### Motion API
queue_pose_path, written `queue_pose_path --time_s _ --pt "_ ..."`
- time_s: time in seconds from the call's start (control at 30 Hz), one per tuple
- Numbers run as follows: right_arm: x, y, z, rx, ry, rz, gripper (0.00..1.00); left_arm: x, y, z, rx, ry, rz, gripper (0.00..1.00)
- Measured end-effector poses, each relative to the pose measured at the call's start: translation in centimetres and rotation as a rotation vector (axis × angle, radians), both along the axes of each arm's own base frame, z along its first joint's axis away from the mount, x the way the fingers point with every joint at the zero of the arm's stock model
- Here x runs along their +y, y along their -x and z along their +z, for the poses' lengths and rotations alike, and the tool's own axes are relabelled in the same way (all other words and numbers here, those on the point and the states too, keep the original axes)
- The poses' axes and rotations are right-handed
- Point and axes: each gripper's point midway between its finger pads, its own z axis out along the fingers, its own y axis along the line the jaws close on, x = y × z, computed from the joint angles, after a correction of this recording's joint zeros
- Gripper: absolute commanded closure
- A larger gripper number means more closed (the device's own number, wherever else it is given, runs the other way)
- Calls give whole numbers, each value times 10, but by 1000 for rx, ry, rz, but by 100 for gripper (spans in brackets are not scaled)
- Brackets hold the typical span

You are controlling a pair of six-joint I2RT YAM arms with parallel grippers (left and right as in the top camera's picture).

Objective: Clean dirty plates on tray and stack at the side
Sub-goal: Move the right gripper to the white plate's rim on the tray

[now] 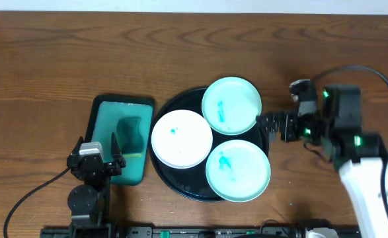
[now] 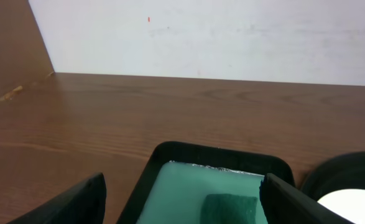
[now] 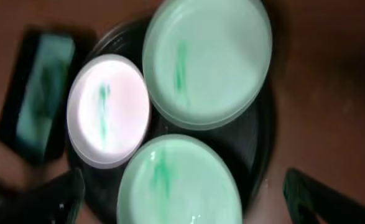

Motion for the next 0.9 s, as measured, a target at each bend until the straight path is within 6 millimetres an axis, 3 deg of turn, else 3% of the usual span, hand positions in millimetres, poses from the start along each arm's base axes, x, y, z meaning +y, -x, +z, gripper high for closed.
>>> queue_pose_path --time_s 0.17,0.33,0.9 --pt "8 2 -33 262 34 30 1 0 0 0 1 0 0 20" --pt "13 13 -59 394 55 54 1 0 0 0 1 0 0 21" --pt "17 12 -61 395 57 67 1 0 0 0 -1 0 0 20"
